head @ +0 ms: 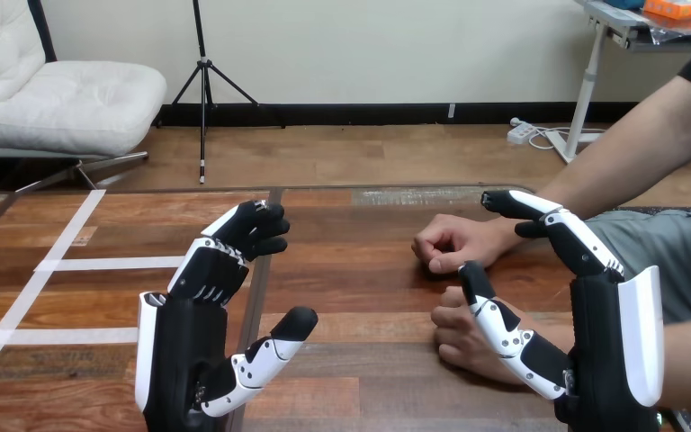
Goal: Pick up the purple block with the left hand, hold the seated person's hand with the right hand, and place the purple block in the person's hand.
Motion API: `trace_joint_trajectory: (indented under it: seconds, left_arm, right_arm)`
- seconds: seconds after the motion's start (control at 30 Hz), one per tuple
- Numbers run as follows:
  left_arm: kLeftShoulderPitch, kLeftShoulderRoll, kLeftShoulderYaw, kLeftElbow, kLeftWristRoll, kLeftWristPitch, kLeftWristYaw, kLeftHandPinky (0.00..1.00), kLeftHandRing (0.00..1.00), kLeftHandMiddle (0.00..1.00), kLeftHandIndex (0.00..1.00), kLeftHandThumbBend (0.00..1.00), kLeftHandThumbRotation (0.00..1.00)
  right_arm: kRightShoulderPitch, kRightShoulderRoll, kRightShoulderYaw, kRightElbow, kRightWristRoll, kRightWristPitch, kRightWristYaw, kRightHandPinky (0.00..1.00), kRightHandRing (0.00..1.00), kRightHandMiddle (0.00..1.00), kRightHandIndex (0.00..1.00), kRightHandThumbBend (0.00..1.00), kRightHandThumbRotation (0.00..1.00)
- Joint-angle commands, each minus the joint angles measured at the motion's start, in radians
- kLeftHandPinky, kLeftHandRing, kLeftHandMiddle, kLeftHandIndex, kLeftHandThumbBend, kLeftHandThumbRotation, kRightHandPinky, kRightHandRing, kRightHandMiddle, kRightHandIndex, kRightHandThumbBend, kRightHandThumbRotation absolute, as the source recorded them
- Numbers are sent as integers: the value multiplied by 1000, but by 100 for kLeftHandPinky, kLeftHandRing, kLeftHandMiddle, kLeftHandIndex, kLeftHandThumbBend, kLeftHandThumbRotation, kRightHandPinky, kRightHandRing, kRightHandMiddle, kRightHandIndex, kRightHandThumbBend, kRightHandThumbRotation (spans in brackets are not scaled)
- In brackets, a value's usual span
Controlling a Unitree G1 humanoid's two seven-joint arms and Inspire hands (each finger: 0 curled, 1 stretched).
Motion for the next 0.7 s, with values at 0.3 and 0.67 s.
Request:
trace_joint_trajectory:
  seconds: [0.3, 0.67]
  left_arm:
    - [-31, -8, -5, -30, 10, -23, 4, 69, 74, 77, 76, 70, 36]
    - [-29, -7, -8, -31, 9, -23, 7, 69, 74, 77, 76, 70, 36]
  right_arm:
    - [-34, 0, -13, -31, 11, -7, 22, 64, 71, 71, 70, 40, 37]
    - [-37, 3, -15, -27, 13, -12, 20, 63, 71, 71, 70, 41, 36]
